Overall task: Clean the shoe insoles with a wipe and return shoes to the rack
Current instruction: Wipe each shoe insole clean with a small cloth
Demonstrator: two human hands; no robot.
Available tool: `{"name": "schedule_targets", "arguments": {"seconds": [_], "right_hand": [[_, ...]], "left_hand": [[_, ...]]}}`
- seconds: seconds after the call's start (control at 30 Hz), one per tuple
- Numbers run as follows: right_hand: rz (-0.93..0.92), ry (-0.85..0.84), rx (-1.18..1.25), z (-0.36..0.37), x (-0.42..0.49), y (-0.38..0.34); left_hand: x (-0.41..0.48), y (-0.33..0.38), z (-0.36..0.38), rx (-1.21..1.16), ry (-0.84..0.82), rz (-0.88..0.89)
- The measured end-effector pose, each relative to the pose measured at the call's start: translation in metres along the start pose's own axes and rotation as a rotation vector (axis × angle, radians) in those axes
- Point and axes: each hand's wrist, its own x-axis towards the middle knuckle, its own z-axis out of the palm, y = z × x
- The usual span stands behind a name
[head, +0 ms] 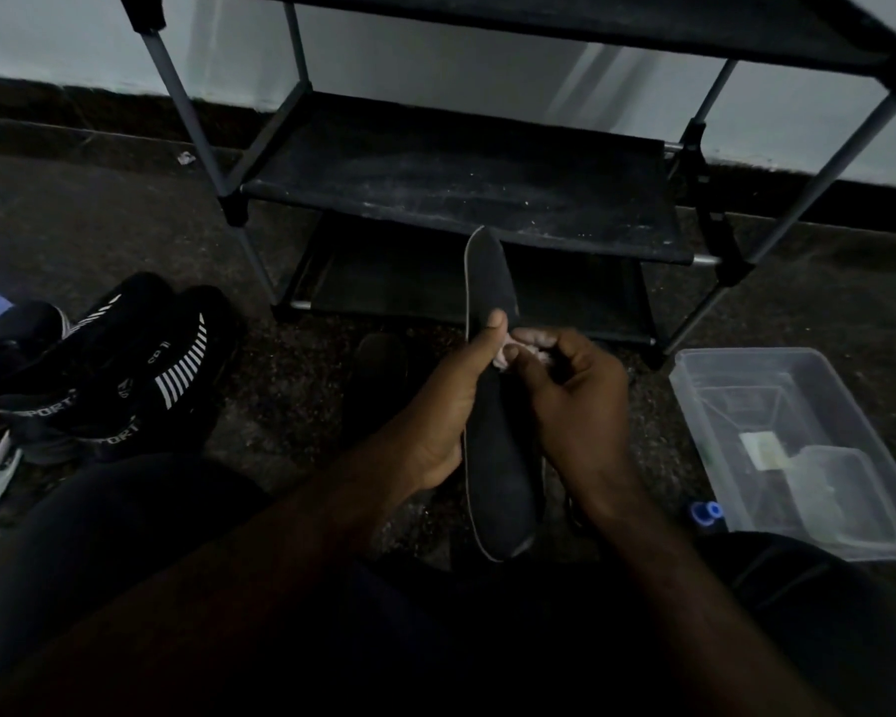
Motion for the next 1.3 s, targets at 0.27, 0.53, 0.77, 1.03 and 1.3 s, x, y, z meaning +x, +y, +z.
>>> {"name": "schedule_targets", "arguments": {"seconds": [0.27, 0.53, 0.77, 1.03, 1.3], "right_hand": [[-0.051, -0.093, -0.074, 0.004, -0.005, -0.001], [-0.342, -0.068, -0.439, 0.000, -0.007, 0.002], [-0.121, 0.119, -0.300, -0.017, 0.012, 0.010], [-0.065, -0.060, -0.145, -0.003, -0.005, -0.005], [-0.153, -0.072, -0.238, -0.007, -0.001, -0.005]], "left_hand": [[0.006, 0.010, -0.010, -0.066, 0.112, -0.032], [0.002, 0.005, -0.002, -0.002, 0.082, -0.078], [-0.003, -0.010, 0.006, 0.209, -0.106, -0.137], [0.001, -0.005, 0.001, 0.090, -0.034, -0.132], [-0.003, -0.012, 0.005, 0.199, -0.071, -0.158]]}}
